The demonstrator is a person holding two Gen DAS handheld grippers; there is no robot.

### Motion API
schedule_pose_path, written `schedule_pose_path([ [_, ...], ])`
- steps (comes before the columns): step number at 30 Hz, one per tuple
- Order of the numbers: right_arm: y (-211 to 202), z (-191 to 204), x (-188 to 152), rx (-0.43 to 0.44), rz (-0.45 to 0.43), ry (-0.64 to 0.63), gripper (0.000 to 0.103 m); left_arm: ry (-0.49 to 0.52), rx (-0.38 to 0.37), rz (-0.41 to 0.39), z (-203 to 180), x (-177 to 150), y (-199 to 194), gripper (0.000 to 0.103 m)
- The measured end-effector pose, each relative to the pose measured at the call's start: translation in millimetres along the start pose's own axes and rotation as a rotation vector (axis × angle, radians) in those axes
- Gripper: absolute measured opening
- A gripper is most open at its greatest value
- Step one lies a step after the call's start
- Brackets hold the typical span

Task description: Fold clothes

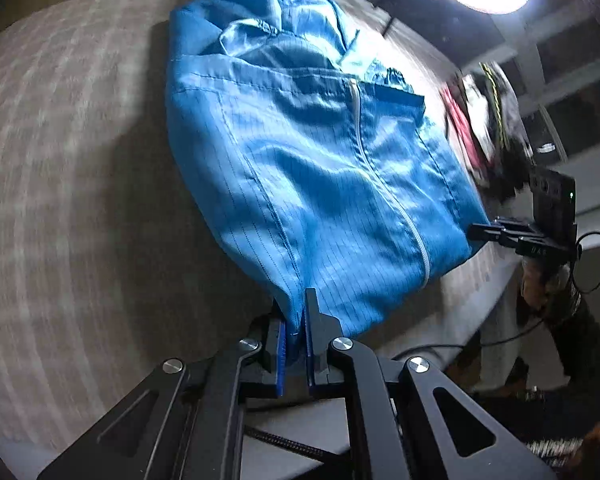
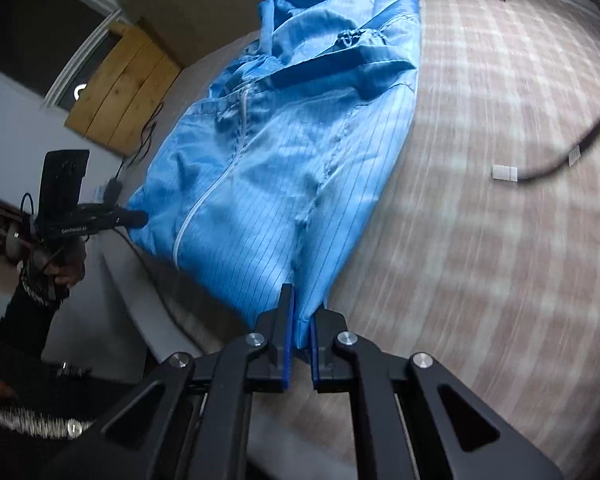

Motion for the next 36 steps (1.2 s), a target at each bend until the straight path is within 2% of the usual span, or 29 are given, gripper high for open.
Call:
schedule_pose_path([
  [5,13.5,15.5,-53.4,-0.005,0.072,0.045,0.006,-0.033,-0.028,0.076,-8.1,-46.2,17.7,0.007],
  [7,21.7,17.9,-67.1,-0.039,0.102,0.04,0.006,-0.063,-0.047,0.1,-4.1,-57.9,22.0,0.016],
  [9,21.3,24.4,-69.6,-0.091,0.108,0.029,0.01,-0.101,-0.033,0.105,1.4,-61.1,16.4,0.018],
  [10,18.3,27.5,-68.2,-0.12,0.107,0.03,0.017,-0.1,-0.025,0.095,3.2,-61.0,8.8,0.019],
  [12,1.7,35.8,-61.9,-0.151,0.087,0.023,0.02,-0.068,0.017,0.057,4.5,-55.9,-13.0,0.02],
  [15,-25.6,47.9,-58.7,-0.156,0.061,-0.022,0.033,-0.035,0.064,0.008,20.1,-51.0,-55.4,0.031],
  [17,-43.4,54.2,-59.6,-0.193,0.07,-0.051,0.035,-0.025,0.11,-0.023,26.1,-36.0,-78.3,0.031],
  [19,-66.4,57.3,-53.3,-0.241,0.044,-0.07,0.035,-0.002,0.144,-0.07,37.0,-16.5,-101.8,0.031],
  [22,-106.8,51.3,-14.1,-0.255,-0.082,-0.053,0.035,0.051,0.139,-0.165,39.8,38.4,-132.5,0.032],
  [24,-130.4,47.4,18.5,-0.236,-0.181,-0.039,0.035,0.124,0.173,-0.218,31.1,75.8,-135.1,0.038],
  [25,-136.8,46.0,36.5,-0.226,-0.223,-0.042,0.035,0.159,0.187,-0.243,27.1,94.8,-135.5,0.038],
  [28,-131.8,43.7,98.1,-0.291,-0.305,-0.086,0.035,0.203,0.169,-0.258,23.2,153.7,-114.0,0.039],
  [30,-113.6,35.7,143.0,-0.31,-0.301,-0.132,0.035,0.211,0.173,-0.246,23.0,186.9,-94.6,0.039],
  [32,-89.7,21.6,189.1,-0.32,-0.249,-0.143,0.035,0.217,0.149,-0.191,31.2,215.3,-70.4,0.039],
  [36,-50.3,-8.4,248.1,-0.347,-0.167,-0.16,0.038,0.227,0.134,-0.124,35.4,240.0,-41.7,0.041],
])
Point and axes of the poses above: each gripper's, at about its wrist camera, not at the fingertips, and y roughly the way its jaws point, z to its left, x to its top, the point moved 1 cm from there along y, roughly the way its jaws point, and after that the axes turned 7 degrees about z, right-handed, at the moved point
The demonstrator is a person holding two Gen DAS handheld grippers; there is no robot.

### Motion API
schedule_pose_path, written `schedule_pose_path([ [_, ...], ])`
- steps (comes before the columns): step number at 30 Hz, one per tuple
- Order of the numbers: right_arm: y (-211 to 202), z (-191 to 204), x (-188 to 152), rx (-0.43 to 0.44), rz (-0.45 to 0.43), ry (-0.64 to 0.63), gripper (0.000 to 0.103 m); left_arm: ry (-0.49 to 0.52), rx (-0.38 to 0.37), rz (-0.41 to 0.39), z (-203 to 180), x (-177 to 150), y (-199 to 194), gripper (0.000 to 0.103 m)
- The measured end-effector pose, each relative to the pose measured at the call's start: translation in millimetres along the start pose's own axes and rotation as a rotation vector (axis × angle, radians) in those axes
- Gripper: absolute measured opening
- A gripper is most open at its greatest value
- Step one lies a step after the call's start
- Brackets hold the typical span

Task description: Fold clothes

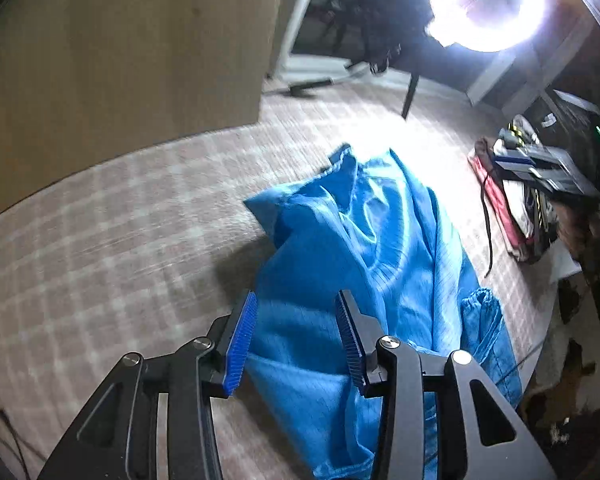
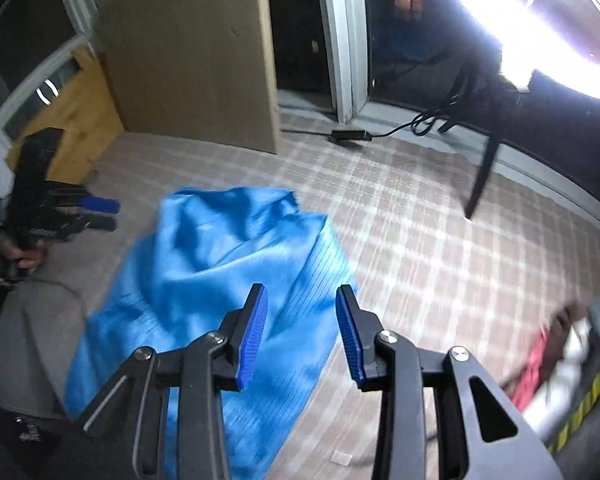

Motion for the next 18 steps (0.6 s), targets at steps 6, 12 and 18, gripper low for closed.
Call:
schedule_pose_path([
  [6,76.9,-24.5,57.8,0.077,0.117,-0.051,0.048,0.11,-0.028,0.076,-6.5,20.8,25.0,0.05],
  [12,145.8,1.0,97.3,0.097,0.248,-0.3,0.05,0.197,-0.018,0.135,-3.9,34.3,47.8,0.055],
  [18,179.6,3.4,99.6,0.263,0.353,-0.341,0.051,0.199,-0.094,0.185,6.7,32.7,70.5,0.053],
])
Point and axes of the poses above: each gripper's, at about its wrist camera, not at the fingertips, and y roughly the way its jaws point, z to its left, x to its top, the point moved 1 cm from there along y, roughly the way its jaws point, and after that the axes turned 7 degrees about z, right-handed, at the moved point
